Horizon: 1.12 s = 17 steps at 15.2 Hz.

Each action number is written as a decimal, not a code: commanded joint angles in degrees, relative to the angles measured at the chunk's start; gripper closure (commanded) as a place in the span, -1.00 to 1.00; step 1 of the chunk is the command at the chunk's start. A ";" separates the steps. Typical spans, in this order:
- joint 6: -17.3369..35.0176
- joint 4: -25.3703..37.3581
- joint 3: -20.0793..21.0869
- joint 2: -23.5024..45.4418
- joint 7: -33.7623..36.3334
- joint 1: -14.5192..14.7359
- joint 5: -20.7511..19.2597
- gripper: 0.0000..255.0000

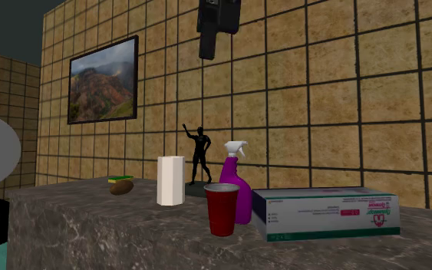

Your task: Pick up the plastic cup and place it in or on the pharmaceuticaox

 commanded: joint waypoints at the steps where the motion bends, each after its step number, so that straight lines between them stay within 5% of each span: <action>1: 0.00 0.00 0.00 0.00 0.00 0.00 0.00 -1.00; 17: 25.43 -8.33 15.11 15.83 10.30 5.72 9.47 -1.00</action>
